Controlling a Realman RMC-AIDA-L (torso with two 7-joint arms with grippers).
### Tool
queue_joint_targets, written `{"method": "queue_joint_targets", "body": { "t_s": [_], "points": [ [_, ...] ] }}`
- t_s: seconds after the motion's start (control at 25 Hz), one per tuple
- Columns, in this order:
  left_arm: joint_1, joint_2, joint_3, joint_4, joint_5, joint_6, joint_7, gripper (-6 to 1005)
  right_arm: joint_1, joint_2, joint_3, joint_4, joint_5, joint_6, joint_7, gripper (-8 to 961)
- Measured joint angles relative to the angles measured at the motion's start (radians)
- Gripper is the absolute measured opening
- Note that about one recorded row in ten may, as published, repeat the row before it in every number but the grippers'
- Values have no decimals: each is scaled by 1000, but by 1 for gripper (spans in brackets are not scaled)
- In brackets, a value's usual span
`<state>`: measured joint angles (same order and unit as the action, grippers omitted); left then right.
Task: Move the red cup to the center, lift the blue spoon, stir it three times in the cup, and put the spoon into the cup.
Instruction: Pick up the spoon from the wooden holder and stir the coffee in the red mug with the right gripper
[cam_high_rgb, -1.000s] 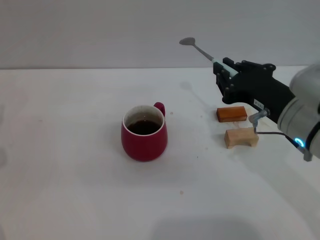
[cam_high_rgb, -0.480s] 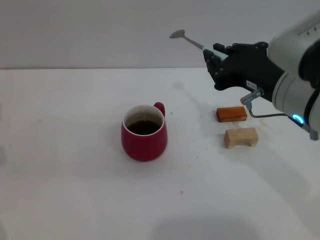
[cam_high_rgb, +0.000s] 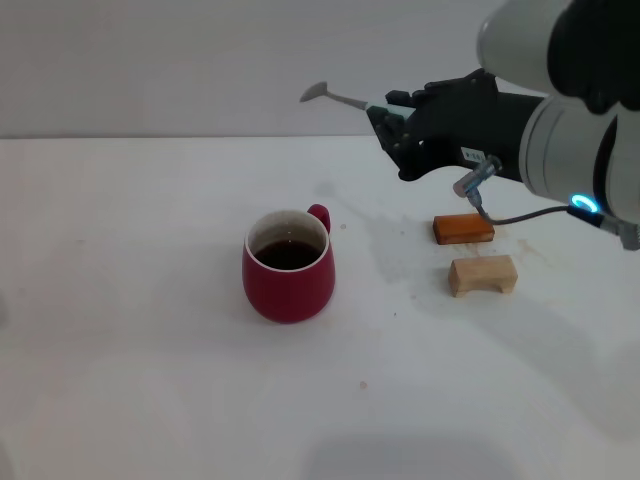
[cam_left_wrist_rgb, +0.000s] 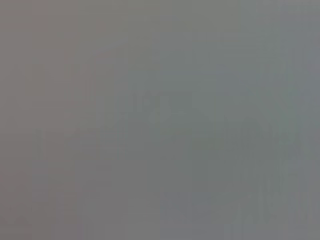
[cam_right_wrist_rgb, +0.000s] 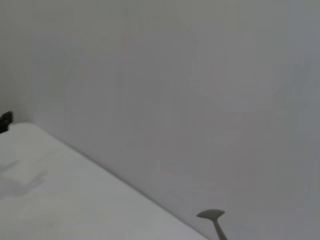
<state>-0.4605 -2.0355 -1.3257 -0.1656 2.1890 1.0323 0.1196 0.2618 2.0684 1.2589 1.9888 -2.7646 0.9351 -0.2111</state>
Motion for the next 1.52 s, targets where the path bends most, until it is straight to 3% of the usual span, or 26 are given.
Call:
{"method": "queue_joint_targets", "body": {
  "t_s": [0.68,1.0,1.52],
  "points": [
    [-14,2,-3,-1,0,-1,0,825,188,2,258,2,219,360,-40,157],
    [-24,2,-3,-2,4,-3,0,825,332,1,399,-149,306,521,-107,156],
    [-24,-2,-3,-5,1,1,0,825,506,-14,566,-432,381,632,-230,156]
  ]
}}
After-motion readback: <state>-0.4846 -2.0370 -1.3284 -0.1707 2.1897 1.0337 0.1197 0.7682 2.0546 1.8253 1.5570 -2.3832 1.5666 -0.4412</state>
